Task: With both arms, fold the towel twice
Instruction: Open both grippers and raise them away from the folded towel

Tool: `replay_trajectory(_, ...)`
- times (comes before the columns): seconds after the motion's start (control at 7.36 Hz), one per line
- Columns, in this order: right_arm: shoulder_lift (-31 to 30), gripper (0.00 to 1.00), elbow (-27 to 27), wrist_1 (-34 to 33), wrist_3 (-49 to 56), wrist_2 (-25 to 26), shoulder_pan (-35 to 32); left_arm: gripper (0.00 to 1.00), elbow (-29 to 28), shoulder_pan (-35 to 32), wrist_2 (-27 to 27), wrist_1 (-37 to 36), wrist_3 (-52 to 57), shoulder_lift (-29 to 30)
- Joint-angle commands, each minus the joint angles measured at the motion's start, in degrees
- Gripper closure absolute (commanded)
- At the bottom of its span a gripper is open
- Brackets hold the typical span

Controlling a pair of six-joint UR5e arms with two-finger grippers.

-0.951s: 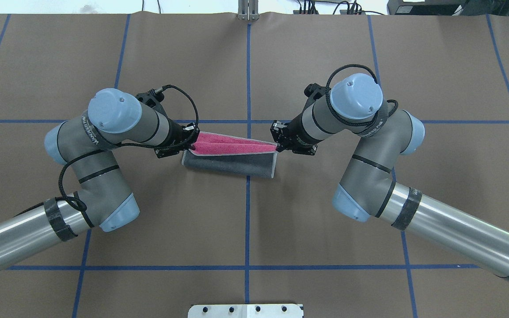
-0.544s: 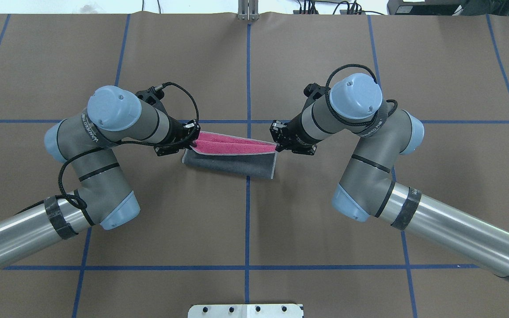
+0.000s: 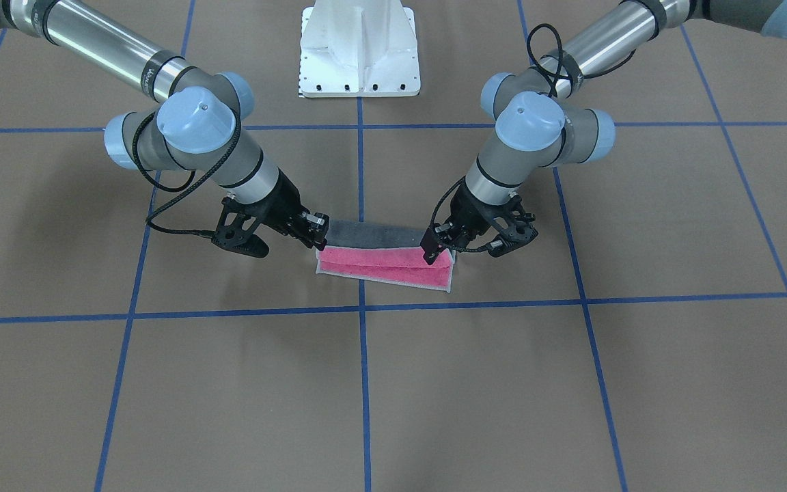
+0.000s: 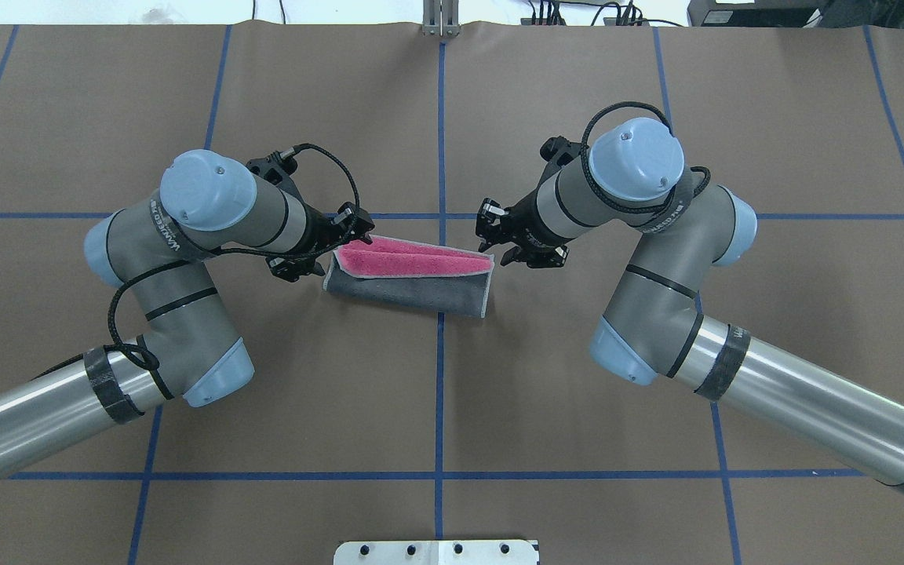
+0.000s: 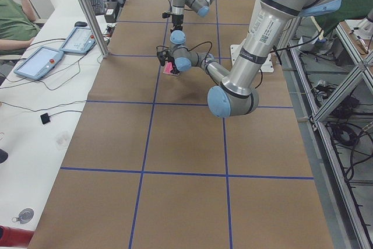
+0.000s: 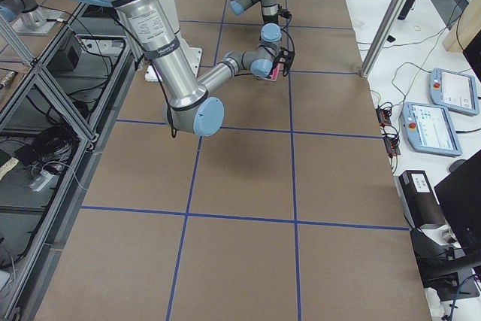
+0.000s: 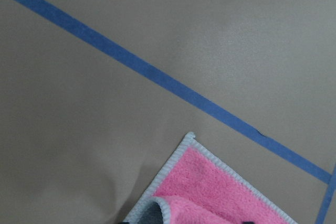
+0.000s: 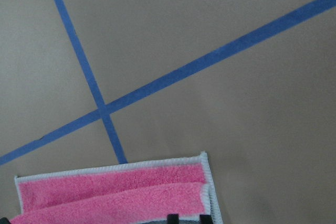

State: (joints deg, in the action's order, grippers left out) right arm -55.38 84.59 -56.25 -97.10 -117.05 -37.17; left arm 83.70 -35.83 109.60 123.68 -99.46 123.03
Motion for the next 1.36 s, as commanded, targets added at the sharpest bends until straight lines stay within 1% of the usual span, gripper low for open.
replay_trajectory(0.0,0.1,0.01,0.1,0.0,0.0,-1.2,-1.4,0.0,-1.8,0.0,0.0,0.0,-0.1,1.9)
replay_trajectory(0.27,0.0,0.01,0.2,-0.1,0.6,-2.1,-2.7,0.0,-2.7,0.1,0.0,0.0,-0.6,2.7)
replay_trajectory(0.54,-0.1,0.01,0.2,-0.2,0.8,-5.1,-5.3,0.0,-5.5,0.3,-0.1,0.2,-0.6,5.3)
replay_trajectory(0.82,-0.3,0.01,0.2,-0.3,0.9,-7.0,-7.2,0.0,-5.7,0.3,-0.1,0.0,-0.7,6.0)
replay_trajectory(1.22,-0.8,0.01,0.2,-0.3,1.7,-7.4,-7.9,0.0,-8.9,0.3,-0.1,0.2,-0.6,8.5)
